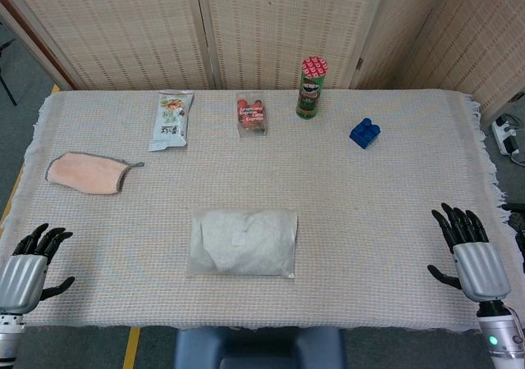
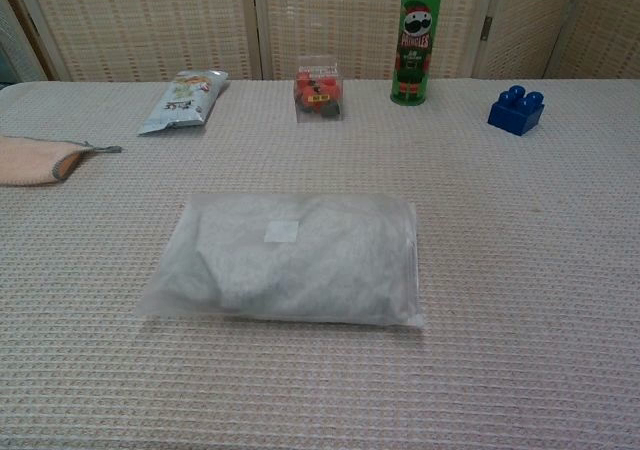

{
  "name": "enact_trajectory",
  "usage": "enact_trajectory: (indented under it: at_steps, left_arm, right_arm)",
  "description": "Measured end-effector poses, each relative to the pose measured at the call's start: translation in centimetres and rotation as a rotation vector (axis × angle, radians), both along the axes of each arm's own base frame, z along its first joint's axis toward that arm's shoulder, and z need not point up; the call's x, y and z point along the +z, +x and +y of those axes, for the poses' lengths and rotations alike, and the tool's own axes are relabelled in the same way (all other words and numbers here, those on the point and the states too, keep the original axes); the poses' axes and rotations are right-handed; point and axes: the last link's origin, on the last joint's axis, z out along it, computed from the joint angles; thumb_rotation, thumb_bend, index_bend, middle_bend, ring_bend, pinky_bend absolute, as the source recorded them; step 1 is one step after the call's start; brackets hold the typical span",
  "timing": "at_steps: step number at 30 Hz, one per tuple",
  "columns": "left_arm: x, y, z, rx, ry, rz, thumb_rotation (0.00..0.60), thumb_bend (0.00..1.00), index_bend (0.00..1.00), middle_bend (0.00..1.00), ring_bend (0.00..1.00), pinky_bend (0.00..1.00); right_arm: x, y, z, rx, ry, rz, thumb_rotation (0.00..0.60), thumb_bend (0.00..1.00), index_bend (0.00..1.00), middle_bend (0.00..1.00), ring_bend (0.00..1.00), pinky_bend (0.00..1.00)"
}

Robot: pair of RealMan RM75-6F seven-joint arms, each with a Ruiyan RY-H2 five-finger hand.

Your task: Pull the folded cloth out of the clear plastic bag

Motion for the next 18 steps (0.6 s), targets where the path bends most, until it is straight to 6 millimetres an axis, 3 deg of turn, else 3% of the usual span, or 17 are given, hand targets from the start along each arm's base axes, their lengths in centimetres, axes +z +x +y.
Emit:
enact_trajectory:
  at_steps: [9,12,14,18]
  left_arm:
    - [-0.9,0.4,-0.3,-0.014,-0.044,-0.016,0.6,0.17,0.25,0.24,0.11,0.25]
    - [-1.6,0.8,-0.5,-0.032,-0.082,-0.043,0.6,0.17,0.26,0.28,0.14,0.3]
    - [-2.3,1.2,-0.7,-0.051,-0.114,-0.077,0.6,0.17,0.27,0.38,0.24,0.41]
    - [-4.6,2.2,-1.2,-0.1,-0.193,-0.126,0.6,0.17,0.32,0.75,0.63,0.71]
  right_arm:
    - [0.2,-0.1,0.4,-0.004,-0.001,0.004,0.6,0.09,0.03,0.0,0.0,0.0]
    - [0.2,0.0,0.4,-0.002,-0.003,0.008,0.6,0.09,0.03,0.0,0.0,0.0]
    - [0.1,-0.1,0.4,-0.003,-0.005,0.015,0.6,0.09,0.03,0.0,0.0,0.0]
    - [-0.3,-0.1,0.3,-0.007,-0.005,0.026,0.6,0.09,0.03,0.0,0.0,0.0]
